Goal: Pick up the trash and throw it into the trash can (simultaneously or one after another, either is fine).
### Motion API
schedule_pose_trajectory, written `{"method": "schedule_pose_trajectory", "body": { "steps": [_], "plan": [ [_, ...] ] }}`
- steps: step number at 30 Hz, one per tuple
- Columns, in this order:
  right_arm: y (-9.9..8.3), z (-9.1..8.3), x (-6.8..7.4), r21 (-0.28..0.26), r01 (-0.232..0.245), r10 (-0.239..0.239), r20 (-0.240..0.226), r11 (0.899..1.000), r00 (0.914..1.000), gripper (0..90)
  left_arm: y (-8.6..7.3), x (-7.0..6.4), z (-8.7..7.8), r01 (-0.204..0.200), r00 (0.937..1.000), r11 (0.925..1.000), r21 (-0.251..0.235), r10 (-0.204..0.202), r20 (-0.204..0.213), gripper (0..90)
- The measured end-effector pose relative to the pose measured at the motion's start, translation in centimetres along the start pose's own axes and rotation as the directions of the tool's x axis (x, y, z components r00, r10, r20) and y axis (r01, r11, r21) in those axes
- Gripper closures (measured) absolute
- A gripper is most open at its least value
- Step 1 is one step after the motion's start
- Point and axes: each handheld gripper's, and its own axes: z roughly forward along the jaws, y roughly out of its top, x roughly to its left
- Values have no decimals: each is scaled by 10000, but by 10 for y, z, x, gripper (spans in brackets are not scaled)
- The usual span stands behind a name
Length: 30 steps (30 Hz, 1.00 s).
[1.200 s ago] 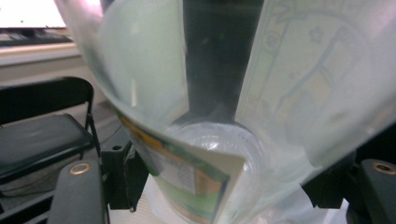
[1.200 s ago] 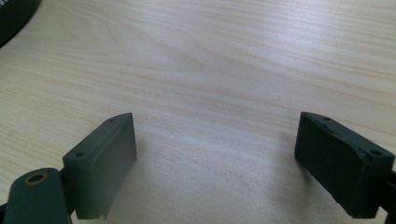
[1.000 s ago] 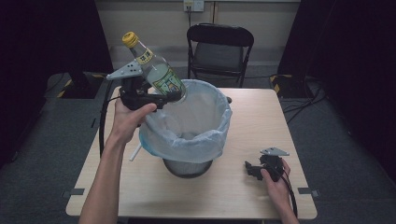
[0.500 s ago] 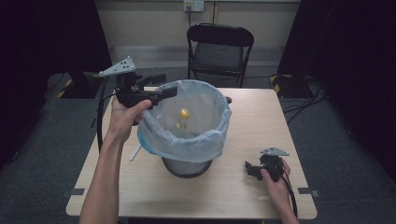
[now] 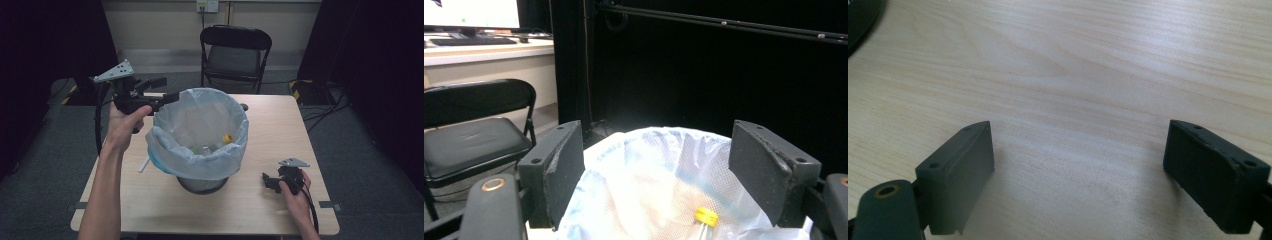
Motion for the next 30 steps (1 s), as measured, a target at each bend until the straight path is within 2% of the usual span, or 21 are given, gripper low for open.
{"method": "schedule_pose_trajectory", "body": {
  "steps": [3, 6, 8, 13, 19, 21, 24, 26, 30],
  "plan": [
    [0, 0, 0, 0, -11, 11, 8, 10000, 10000, 119, -1, 4, -8, -4, 9998, 9999, -108, 2, -208, 219],
    [0, 0, 0, 8, -12, 12, -7, 10000, 10000, 119, -3, 9, -17, 129, 9998, 9996, -235, -133, -144, 257],
    [0, 0, 0, -3, -5, 5, 8, 10000, 10000, 119, -6, 12, -22, 139, 9991, 9997, -203, -147, -399, 248],
    [0, 0, 0, -2, -17, 17, 12, 10000, 10000, 119, -12, 19, -32, 239, 9973, 9996, -165, -250, -687, 237],
    [0, 0, 0, 0, -15, 15, 11, 10000, 10000, 119, -27, 31, -52, 587, 9889, 9980, -225, -612, -1352, 249],
    [0, 0, 0, -5, -2, 2, 7, 10000, 10000, 119, -31, 35, -59, 570, 9877, 9982, -173, -589, -1447, 267],
    [0, 0, 0, -8, 3, -3, 9, 10000, 10000, 119, -37, 39, -66, 675, 9822, 9976, -149, -691, -1746, 276],
    [0, 0, 0, -4, -5, 5, 8, 10000, 10000, 119, -44, 42, -69, 827, 9773, 9965, -119, -834, -1946, 277],
    [0, 0, 0, -4, -13, 13, 12, 10000, 10000, 119, -61, 50, -76, 985, 9657, 9948, 279, -887, -2440, 279]
  ]
}}
